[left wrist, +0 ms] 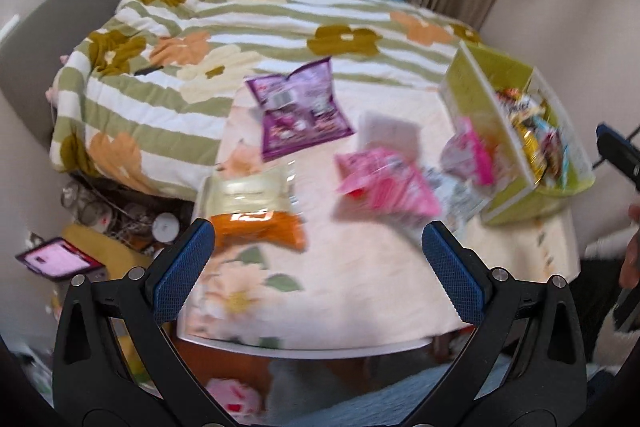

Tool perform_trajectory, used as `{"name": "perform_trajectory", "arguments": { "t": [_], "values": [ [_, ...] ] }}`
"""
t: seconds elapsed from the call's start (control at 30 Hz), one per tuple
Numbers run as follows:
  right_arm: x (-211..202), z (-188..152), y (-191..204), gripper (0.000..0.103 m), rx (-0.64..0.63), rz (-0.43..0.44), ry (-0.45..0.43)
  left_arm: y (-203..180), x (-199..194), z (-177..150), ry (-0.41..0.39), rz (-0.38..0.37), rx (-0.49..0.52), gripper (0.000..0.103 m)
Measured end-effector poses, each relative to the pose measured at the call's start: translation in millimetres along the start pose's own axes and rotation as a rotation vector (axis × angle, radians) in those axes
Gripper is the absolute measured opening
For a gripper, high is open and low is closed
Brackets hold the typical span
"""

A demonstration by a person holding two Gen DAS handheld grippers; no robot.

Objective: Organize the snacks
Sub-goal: 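Move both tools back over the remaining snacks on the table, then grasp the orange-and-cream bag with the left gripper while the right grasps the pink striped bag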

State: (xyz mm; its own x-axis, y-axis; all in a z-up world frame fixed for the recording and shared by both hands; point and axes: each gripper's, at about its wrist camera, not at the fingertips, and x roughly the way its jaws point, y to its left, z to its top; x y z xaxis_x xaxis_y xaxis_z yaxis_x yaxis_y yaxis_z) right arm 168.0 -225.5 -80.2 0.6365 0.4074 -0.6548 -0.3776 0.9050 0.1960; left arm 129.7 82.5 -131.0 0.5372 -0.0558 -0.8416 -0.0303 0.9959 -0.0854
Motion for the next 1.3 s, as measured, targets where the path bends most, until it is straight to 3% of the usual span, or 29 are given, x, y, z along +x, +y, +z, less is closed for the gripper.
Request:
{"name": "perform_trajectory", "arguments": {
  "t": [0.3,0.57,0.73,1.1,1.3],
  "values": [
    [60,-8,64,0.103,0.048,-0.042,0.100,56,48,-1,0.125,-0.029,0.259,0.102],
    [107,-21,96,0.103,0.089,-0.095,0.200,52,100,-2,0.198,-0.028,0.622,0.102],
    [130,-31,104,0.103,0.065,-0.131,0.256,41,131,-2,0.223,-0.019,0.783,0.102],
    [185,-47,94,0.103,-0.080,-0.142,0.359,29,181,-2,0.282,-0.041,0.870,0.100],
    [208,-48,94,0.103,-0.180,-0.117,0.395,19,194,-1,0.323,-0.049,0.891,0.085]
  ]
}}
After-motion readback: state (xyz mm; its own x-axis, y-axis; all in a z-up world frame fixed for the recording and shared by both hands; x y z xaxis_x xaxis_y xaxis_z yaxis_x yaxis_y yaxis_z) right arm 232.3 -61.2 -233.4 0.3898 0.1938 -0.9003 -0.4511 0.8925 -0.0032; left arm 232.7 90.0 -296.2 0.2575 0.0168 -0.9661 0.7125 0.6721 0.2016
